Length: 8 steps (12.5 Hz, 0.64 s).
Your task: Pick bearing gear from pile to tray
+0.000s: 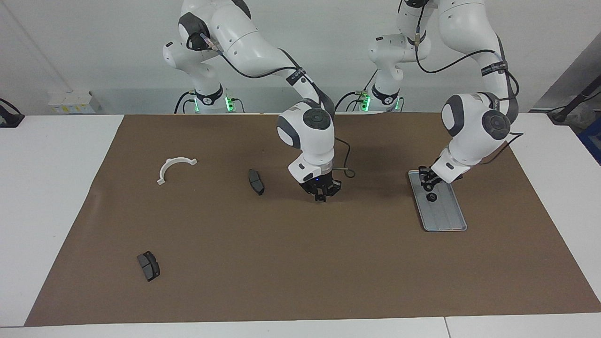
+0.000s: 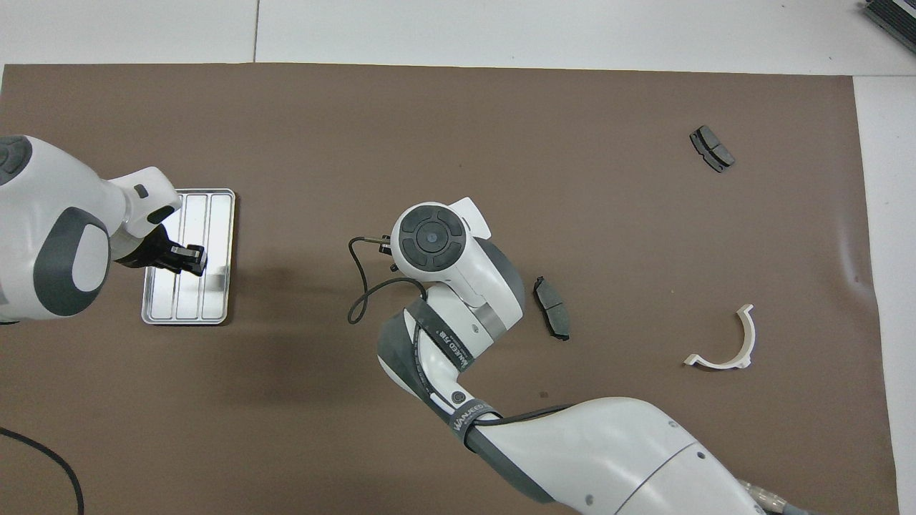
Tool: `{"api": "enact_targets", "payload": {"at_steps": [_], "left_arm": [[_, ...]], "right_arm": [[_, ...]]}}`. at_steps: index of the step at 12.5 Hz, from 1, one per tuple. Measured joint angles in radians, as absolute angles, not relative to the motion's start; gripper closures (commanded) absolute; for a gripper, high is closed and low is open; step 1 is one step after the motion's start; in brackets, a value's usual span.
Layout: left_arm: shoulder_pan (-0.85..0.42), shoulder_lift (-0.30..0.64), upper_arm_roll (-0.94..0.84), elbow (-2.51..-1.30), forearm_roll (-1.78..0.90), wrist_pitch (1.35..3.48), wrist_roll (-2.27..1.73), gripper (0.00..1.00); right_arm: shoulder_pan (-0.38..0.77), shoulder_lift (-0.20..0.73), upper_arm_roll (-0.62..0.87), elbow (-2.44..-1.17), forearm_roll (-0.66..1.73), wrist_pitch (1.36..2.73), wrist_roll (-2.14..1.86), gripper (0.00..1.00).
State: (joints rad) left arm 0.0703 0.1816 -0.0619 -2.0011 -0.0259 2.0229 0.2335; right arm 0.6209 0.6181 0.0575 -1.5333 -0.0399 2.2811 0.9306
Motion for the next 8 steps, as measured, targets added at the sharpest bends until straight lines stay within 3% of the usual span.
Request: {"api": "enact_targets", "payload": {"at_steps": [2,3,4,6,7,8], "left_arm": [[0.121,0.17,-0.061,-2.033,-0.026,2.026,0.324,0.98],[0.136,0.167,-0.061,-2.049,-0.026,2.035,0.35,0.85],[0.141,0.167,-0.061,-2.069,-0.026,2.06,0.364,0.73],[0.142,0.167,-0.063,-2.097,-0.026,2.092,0.369,0.12],[0.142,0.167,-0.064,-2.1,-0.026,2.094,0.369,0.0],[0.142,0.166,-0.065,-2.1,-0.026,2.096,0.37,0.0]], "right_arm": [[0.638,0.618,0.058,-1.55,-0.04,2.281,0.931,0.41],[0.643,0.618,0.058,-1.554,-0.04,2.281,0.931,0.08],[0.648,0.618,0.057,-1.557,-0.041,2.281,0.931,0.0],[0.652,0.617,0.056,-1.556,-0.062,2.281,0.931,0.0],[0.65,0.613,0.051,-1.554,-0.073,2.283,0.931,0.0],[0.645,0.607,0.042,-1.551,-0.079,2.286,0.931,0.0]]}}
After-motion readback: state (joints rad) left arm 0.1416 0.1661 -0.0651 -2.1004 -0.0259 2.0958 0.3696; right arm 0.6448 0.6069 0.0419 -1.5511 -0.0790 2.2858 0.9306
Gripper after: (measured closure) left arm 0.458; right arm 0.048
